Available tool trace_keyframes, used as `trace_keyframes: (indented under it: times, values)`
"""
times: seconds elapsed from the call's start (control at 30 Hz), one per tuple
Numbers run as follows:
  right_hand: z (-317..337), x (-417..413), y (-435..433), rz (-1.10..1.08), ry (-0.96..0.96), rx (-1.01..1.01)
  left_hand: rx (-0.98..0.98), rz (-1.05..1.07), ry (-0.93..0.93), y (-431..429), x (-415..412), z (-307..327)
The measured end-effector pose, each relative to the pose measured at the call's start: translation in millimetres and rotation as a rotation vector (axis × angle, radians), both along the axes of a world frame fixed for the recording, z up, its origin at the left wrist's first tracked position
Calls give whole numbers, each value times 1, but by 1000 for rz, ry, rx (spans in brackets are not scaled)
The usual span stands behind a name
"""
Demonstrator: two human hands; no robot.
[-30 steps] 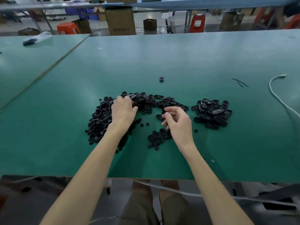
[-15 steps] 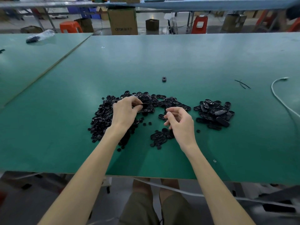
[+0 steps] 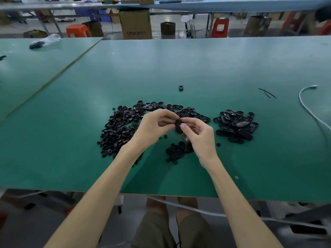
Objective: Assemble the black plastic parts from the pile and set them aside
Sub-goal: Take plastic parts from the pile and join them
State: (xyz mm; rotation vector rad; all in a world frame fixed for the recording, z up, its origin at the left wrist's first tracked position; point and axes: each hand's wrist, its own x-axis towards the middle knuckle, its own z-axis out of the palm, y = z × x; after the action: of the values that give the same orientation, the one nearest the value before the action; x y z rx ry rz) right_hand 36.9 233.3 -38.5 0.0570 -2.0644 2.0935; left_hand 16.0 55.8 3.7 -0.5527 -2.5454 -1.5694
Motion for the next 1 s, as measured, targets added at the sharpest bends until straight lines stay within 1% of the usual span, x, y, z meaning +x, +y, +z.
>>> trace_keyframes:
  times: [0.07, 0.1, 0.17, 0.2, 0.27, 0.3, 0.4, 0.6, 0.73, 0.77, 0.8, 1.0]
  values:
    - [0, 0, 1, -17, 5, -24, -30, 29, -1, -2, 1, 1]
    - [0, 0, 0, -25, 10, -28, -77, 64, 18, -4, 1, 2]
    - [1, 0, 0, -32, 16, -33, -239, 153, 57, -10, -1, 3]
    - [1, 0, 0, -30, 16, -35, -330, 186, 48, -14, -3, 3]
    - [1, 0, -1, -26, 14, -34, -479, 211, -23, -24, -6, 3]
    - [1, 0, -1, -25, 14, -35, -524, 204, -59, -28, -6, 2]
    - [0, -1, -1, -16, 13, -36, -579, 167, -99, -31, -4, 0]
    - [-1, 0, -1, -15, 4, -57, -594, 176, -109, -28, -3, 1]
    - [1, 0, -2, -16, -5, -53, -677, 171, -97, -28, -4, 3]
    - [1, 0, -3, -18, -6, -58, -672, 181, -91, -28, -5, 2]
    - [2, 0, -3, -21, -6, -64, -626, 191, -87, -27, -4, 1]
    - [3, 1, -4, -53, -18, -105, 7, 172, -109, 2, 0, -2]
